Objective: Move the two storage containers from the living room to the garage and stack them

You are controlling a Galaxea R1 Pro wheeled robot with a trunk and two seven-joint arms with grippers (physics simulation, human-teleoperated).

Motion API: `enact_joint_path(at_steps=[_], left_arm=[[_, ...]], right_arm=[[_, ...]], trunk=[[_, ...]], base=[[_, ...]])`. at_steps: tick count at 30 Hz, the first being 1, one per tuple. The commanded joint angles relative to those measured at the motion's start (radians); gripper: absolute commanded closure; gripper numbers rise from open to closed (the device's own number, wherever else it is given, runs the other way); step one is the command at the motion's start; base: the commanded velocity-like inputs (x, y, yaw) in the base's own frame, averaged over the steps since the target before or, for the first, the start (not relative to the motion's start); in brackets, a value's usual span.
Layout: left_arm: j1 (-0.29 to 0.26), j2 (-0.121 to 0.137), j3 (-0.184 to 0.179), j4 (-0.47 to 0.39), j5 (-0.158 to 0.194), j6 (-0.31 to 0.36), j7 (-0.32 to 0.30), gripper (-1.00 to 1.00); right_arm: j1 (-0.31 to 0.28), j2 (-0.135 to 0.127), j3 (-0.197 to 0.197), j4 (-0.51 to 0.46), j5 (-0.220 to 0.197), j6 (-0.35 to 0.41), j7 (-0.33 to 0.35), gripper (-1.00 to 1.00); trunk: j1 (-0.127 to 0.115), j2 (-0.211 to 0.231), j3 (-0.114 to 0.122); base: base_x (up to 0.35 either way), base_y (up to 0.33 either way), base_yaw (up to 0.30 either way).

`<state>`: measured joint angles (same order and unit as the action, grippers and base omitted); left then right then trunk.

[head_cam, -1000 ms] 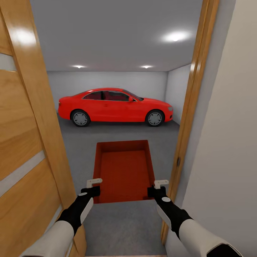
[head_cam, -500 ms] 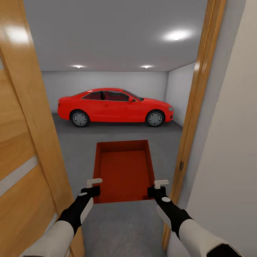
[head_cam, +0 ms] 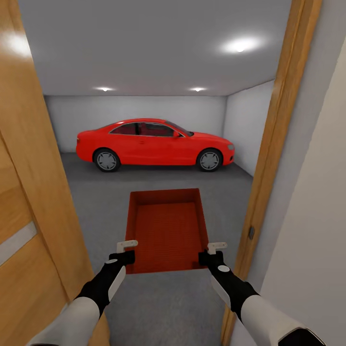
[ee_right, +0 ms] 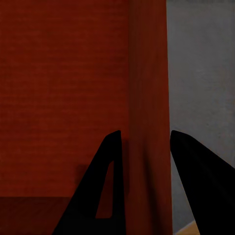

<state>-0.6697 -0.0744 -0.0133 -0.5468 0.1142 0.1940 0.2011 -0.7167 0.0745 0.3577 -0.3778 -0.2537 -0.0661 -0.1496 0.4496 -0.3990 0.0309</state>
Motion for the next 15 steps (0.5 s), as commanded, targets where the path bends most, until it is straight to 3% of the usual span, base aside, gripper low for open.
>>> enact_joint_path(at_steps=[1, 11, 15], left_arm=[[-0.001, 0.001, 0.009, -0.005, -0.004, 0.005, 0.009, 1.00], [-0.001, 0.001, 0.009, -0.005, -0.004, 0.005, 0.009, 1.00], [-0.001, 0.001, 0.009, -0.005, -0.004, 0.005, 0.009, 1.00]], right_arm=[[-0.001, -0.053, -0.008, 0.043, -0.015, -0.006, -0.041, 1.00], [-0.001, -0.053, -0.008, 0.043, -0.015, -0.006, -0.041, 1.00], [-0.001, -0.053, -0.008, 0.043, -0.015, -0.006, -0.041, 1.00]], trunk=[[0.000, -0.001, 0.000], [0.000, -0.001, 0.000], [0.000, -0.001, 0.000]], base=[[0.007, 0.002, 0.000], [0.002, 0.000, 0.000], [0.146, 0.000, 0.000]])
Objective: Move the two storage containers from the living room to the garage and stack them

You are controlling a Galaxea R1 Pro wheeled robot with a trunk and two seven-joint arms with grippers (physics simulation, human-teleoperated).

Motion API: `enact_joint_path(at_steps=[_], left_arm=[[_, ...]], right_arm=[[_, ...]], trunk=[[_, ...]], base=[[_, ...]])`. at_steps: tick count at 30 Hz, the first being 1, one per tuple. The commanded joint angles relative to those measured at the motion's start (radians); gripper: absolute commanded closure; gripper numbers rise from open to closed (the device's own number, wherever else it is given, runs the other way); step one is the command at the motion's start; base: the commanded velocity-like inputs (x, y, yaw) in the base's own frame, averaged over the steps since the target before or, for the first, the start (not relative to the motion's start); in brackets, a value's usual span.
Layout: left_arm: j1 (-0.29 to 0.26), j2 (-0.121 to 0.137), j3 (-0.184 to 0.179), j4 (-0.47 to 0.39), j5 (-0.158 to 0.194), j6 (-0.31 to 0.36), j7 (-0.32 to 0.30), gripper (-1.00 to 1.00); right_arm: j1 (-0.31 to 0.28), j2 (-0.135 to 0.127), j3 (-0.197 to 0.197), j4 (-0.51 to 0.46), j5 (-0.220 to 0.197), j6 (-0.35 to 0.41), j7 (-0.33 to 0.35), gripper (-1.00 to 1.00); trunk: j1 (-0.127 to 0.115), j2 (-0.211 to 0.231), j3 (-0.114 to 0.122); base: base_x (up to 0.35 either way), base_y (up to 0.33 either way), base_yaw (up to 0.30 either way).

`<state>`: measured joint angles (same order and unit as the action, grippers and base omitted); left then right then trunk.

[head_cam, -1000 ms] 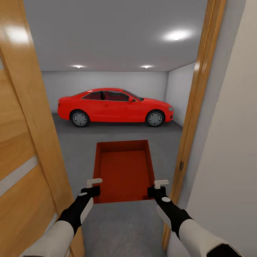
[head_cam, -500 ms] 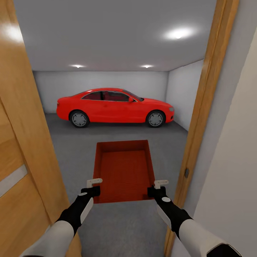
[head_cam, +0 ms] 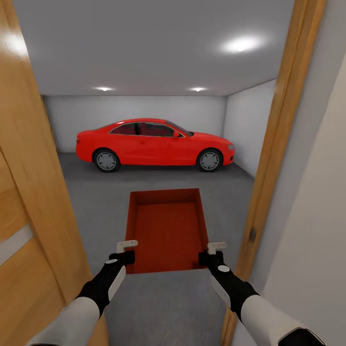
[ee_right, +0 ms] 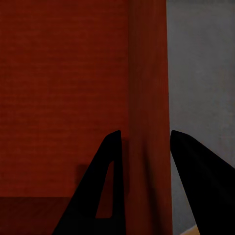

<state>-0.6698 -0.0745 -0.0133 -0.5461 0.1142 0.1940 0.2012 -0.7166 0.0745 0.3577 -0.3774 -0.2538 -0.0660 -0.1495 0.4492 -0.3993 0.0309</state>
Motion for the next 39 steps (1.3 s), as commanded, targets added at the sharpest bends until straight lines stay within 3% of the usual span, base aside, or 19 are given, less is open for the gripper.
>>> enact_joint_path(at_steps=[1, 39], left_arm=[[-0.001, 0.001, 0.009, -0.006, -0.004, 0.005, 0.009, 1.00], [-0.001, 0.002, 0.010, -0.008, -0.004, 0.005, 0.009, 1.00]], right_arm=[[-0.001, -0.053, -0.008, 0.043, -0.015, -0.006, -0.041, 1.00], [-0.001, -0.053, -0.008, 0.043, -0.016, -0.002, -0.041, 1.00]], trunk=[[0.001, -0.001, 0.000], [0.001, -0.001, 0.000]], base=[[0.262, 0.000, 0.000], [0.317, 0.000, 0.012]])
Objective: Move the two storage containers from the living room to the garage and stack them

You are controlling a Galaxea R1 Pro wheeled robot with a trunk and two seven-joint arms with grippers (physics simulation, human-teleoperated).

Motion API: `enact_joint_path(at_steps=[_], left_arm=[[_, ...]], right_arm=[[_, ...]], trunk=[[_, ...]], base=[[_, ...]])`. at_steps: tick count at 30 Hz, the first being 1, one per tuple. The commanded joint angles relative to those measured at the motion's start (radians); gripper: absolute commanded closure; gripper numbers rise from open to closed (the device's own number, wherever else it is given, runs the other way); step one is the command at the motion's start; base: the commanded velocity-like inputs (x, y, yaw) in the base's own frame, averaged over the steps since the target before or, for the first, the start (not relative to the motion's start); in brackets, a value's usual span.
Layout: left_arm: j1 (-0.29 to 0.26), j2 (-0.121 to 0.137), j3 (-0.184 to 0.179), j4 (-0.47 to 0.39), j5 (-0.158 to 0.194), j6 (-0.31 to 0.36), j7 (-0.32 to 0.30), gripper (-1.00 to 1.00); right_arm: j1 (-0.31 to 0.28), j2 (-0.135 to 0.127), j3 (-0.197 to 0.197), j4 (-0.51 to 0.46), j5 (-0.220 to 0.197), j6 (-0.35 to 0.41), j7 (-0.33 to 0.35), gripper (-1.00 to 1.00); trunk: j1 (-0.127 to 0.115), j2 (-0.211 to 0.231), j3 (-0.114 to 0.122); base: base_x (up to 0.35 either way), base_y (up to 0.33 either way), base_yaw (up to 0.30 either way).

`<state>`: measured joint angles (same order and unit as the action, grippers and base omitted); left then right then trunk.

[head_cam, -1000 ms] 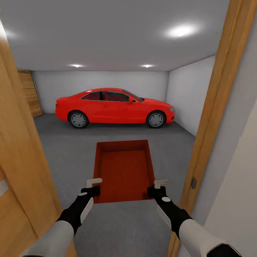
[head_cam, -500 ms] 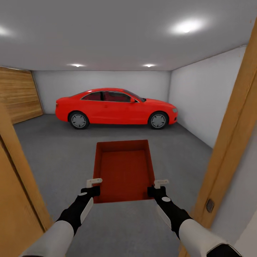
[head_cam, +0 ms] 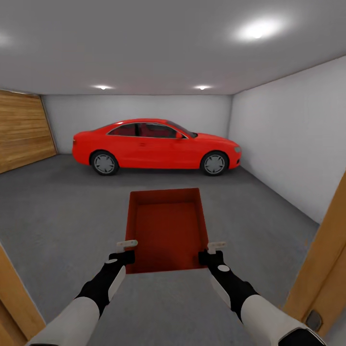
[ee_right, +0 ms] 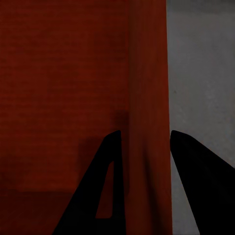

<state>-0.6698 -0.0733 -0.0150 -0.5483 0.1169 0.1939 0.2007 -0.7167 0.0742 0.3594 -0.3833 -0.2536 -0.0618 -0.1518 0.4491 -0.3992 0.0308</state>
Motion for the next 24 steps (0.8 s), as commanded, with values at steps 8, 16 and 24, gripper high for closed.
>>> enact_joint_path(at_steps=[8, 16, 24], left_arm=[[-0.001, 0.000, 0.012, -0.005, -0.006, 0.006, 0.009, 1.00], [-0.001, 0.001, 0.012, -0.005, -0.006, 0.006, 0.009, 1.00], [-0.001, 0.001, 0.012, -0.006, -0.006, 0.006, 0.009, 1.00]], right_arm=[[-0.001, -0.054, -0.010, 0.049, -0.016, -0.004, -0.038, 1.00], [0.000, -0.052, -0.010, 0.049, -0.016, -0.003, -0.038, 1.00], [-0.001, -0.054, -0.010, 0.049, -0.016, -0.007, -0.038, 1.00]], trunk=[[0.001, -0.001, 0.000], [0.001, -0.001, 0.000], [0.001, -0.001, 0.000]], base=[[0.319, 0.000, 0.050], [0.319, 0.000, 0.007], [0.319, 0.000, 0.068]])
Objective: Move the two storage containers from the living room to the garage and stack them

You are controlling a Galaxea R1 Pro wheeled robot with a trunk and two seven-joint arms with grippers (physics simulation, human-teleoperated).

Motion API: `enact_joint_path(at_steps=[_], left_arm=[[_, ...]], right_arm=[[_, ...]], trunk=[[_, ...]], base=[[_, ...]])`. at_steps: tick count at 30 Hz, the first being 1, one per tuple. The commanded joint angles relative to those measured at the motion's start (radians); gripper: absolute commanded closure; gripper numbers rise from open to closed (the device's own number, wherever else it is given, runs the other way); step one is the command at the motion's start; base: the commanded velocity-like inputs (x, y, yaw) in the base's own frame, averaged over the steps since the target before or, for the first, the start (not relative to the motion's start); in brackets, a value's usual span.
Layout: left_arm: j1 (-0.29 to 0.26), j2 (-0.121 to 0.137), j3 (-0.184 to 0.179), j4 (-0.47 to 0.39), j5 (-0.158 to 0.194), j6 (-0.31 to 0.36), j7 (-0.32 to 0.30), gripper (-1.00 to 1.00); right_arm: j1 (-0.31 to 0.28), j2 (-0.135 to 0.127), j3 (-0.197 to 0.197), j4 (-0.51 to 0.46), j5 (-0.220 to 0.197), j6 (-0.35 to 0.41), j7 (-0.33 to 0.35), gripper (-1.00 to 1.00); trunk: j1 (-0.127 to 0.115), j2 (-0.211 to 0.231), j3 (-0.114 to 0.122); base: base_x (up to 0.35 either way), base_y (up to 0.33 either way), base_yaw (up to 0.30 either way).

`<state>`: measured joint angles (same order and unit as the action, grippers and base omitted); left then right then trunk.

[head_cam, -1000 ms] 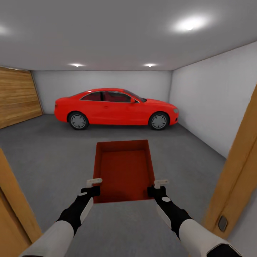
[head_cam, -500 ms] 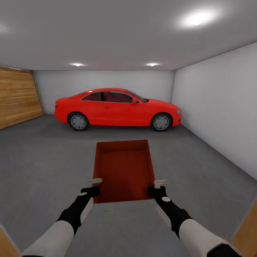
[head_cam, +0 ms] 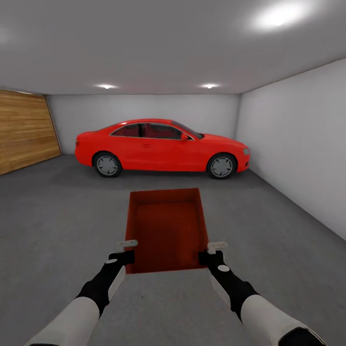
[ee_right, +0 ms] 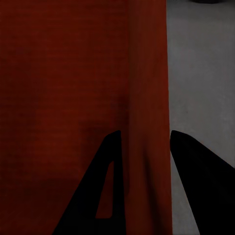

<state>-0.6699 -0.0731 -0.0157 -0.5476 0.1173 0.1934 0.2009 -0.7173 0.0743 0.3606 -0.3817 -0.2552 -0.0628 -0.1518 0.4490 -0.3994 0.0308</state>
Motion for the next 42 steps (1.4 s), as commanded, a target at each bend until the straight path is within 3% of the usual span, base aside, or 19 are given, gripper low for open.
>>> enact_joint_path(at_steps=[1, 42], left_arm=[[0.000, 0.001, 0.013, -0.006, -0.007, 0.006, 0.009, 1.00], [0.000, 0.000, 0.014, -0.003, -0.007, 0.006, 0.009, 1.00]], right_arm=[[-0.001, -0.054, -0.011, 0.047, -0.014, -0.006, -0.038, 1.00], [0.000, -0.054, -0.011, 0.047, -0.014, -0.003, -0.038, 1.00]], trunk=[[0.001, -0.001, 0.000], [0.001, -0.001, 0.000]], base=[[0.319, 0.000, 0.003], [0.320, 0.044, 0.000]])
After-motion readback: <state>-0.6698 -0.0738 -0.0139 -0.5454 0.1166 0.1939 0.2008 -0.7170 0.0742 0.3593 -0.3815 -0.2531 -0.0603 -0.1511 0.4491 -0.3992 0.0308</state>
